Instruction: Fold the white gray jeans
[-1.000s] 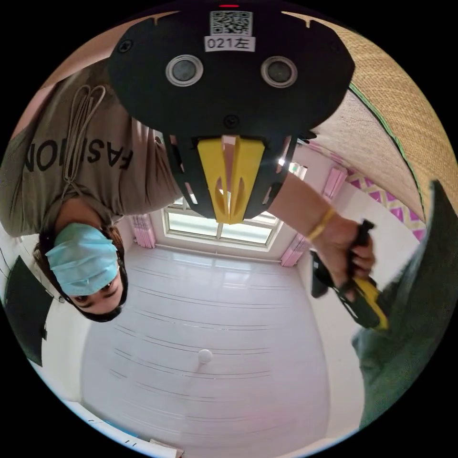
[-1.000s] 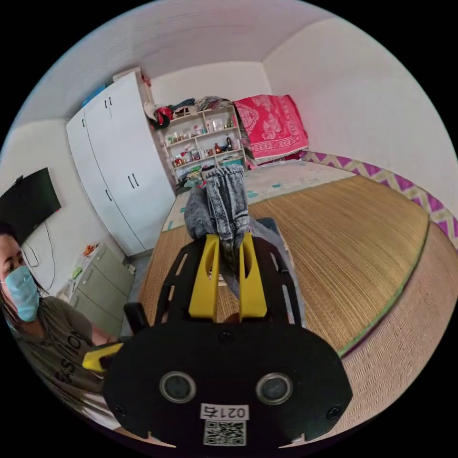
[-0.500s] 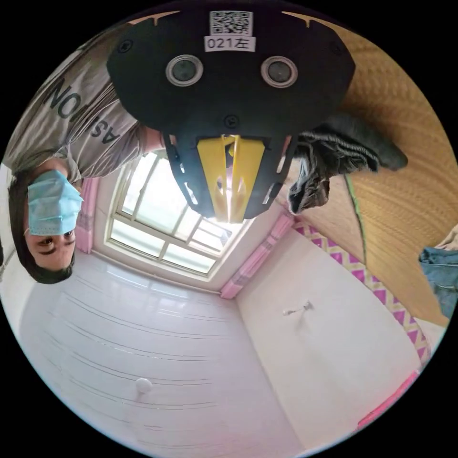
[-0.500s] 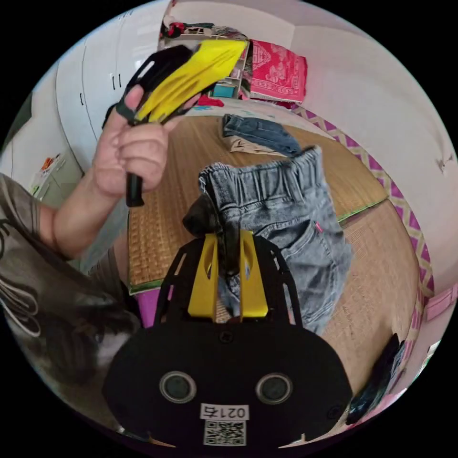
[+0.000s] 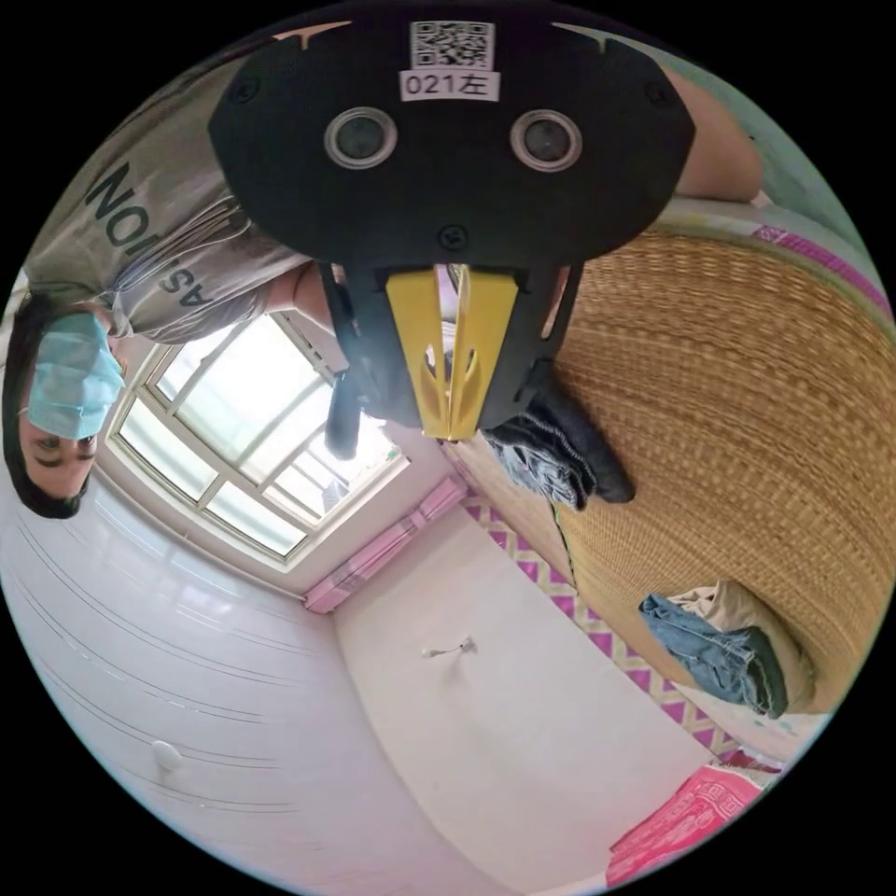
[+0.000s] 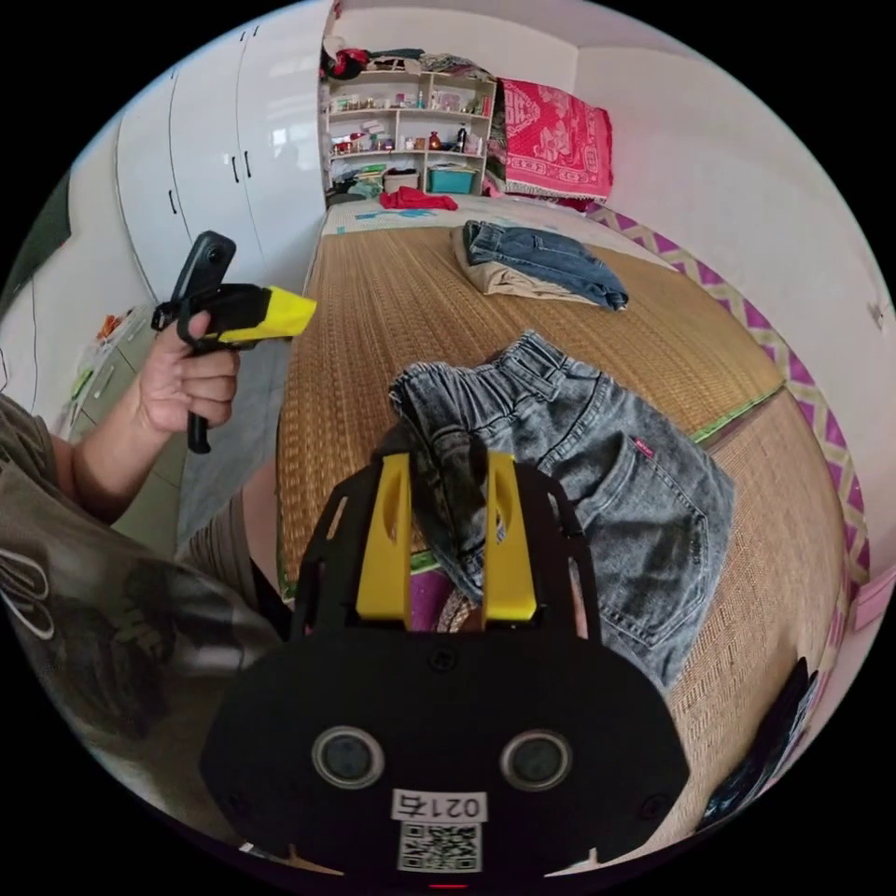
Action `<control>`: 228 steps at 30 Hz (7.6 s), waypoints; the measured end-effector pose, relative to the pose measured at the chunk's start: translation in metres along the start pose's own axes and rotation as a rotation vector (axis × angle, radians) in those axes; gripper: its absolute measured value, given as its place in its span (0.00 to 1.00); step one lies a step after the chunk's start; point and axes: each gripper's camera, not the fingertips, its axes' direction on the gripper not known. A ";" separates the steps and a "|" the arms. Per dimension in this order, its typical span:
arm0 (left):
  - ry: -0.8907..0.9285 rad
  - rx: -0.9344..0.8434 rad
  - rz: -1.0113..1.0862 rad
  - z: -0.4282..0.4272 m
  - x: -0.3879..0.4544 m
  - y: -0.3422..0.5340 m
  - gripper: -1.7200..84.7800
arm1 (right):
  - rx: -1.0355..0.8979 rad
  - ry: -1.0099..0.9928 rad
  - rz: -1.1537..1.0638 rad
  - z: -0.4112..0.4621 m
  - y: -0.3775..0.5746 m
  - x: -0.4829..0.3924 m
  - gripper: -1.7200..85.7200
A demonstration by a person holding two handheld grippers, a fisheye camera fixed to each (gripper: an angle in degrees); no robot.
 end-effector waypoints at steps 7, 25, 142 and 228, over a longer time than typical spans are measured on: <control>-0.127 -0.088 -0.053 0.067 -0.011 0.006 0.01 | 0.290 -0.297 0.385 0.019 0.085 0.091 0.11; -0.282 -0.186 -0.379 0.209 -0.093 -0.013 0.01 | 0.595 -1.042 0.920 0.223 0.276 0.208 0.06; -0.525 -0.786 0.584 0.389 0.038 -0.380 0.03 | -0.470 0.220 0.055 -0.019 0.084 0.376 0.13; -0.750 -0.535 0.265 -0.007 0.103 -0.230 0.01 | -0.483 0.600 0.535 0.011 0.315 0.112 0.01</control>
